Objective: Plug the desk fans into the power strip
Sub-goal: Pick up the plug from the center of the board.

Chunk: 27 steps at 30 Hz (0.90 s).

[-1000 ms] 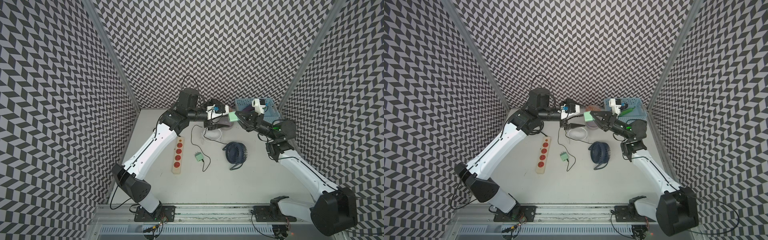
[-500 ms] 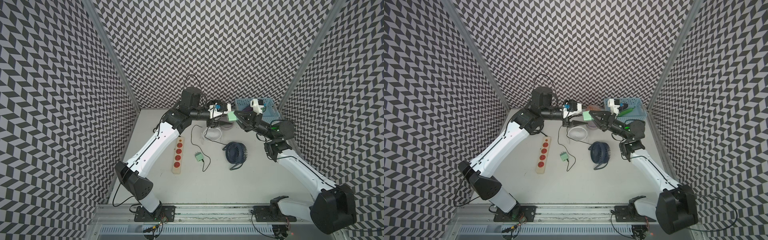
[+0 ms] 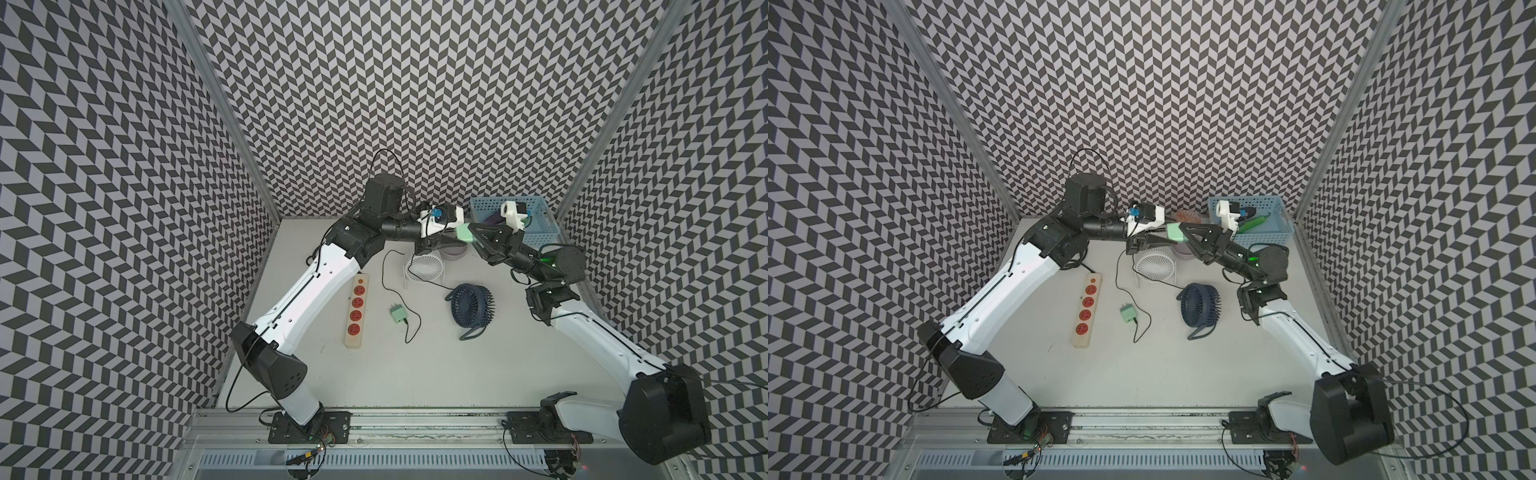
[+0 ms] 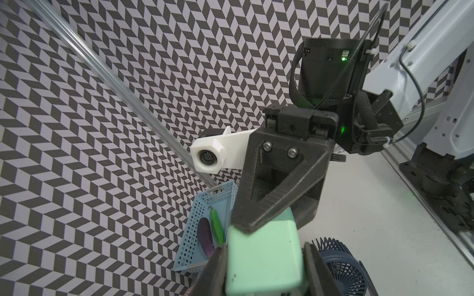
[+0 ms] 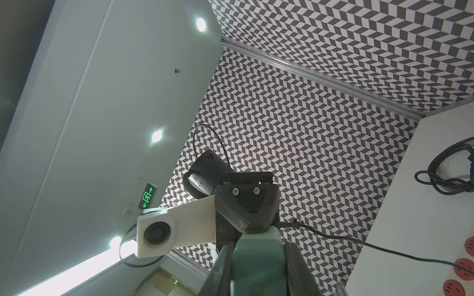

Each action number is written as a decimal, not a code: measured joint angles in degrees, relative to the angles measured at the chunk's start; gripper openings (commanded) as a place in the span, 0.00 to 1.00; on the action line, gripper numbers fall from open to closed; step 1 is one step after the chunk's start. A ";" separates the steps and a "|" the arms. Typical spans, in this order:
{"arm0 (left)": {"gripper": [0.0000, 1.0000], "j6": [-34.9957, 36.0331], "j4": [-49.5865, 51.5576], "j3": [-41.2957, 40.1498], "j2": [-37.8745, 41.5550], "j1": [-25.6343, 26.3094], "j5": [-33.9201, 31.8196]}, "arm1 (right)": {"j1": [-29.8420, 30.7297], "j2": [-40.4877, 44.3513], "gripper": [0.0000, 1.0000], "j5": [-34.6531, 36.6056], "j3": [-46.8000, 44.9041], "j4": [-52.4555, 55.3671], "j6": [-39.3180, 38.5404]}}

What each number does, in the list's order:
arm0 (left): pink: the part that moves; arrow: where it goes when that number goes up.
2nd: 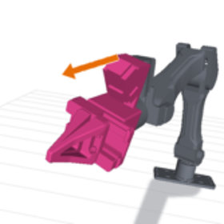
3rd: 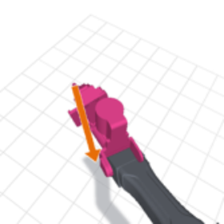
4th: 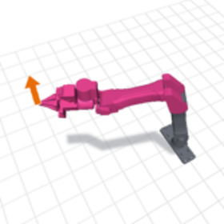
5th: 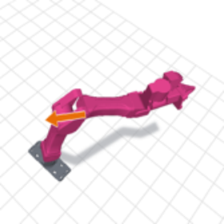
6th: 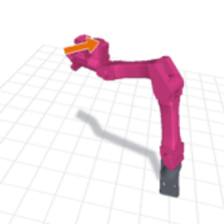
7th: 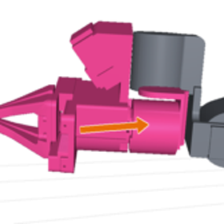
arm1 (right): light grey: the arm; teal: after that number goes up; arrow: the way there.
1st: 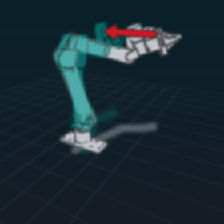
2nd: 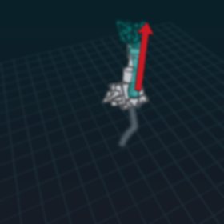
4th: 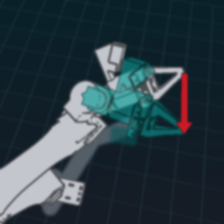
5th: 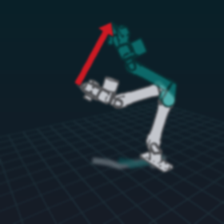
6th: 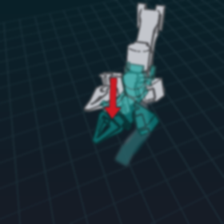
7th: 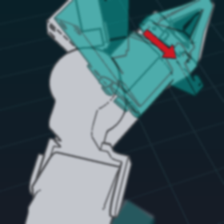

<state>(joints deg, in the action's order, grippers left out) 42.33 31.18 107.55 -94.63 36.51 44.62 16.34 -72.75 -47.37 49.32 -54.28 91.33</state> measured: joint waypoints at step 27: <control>0.00 12.39 6.51 -10.80 4.15 -5.38 -14.40 | -8.09 9.22 0.84 1.29 2.27 39.80 -37.27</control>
<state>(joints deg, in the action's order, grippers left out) 54.72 37.69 96.75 -90.48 31.14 30.22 8.25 -63.53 -46.09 51.59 -14.48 54.06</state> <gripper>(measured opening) 0.362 0.823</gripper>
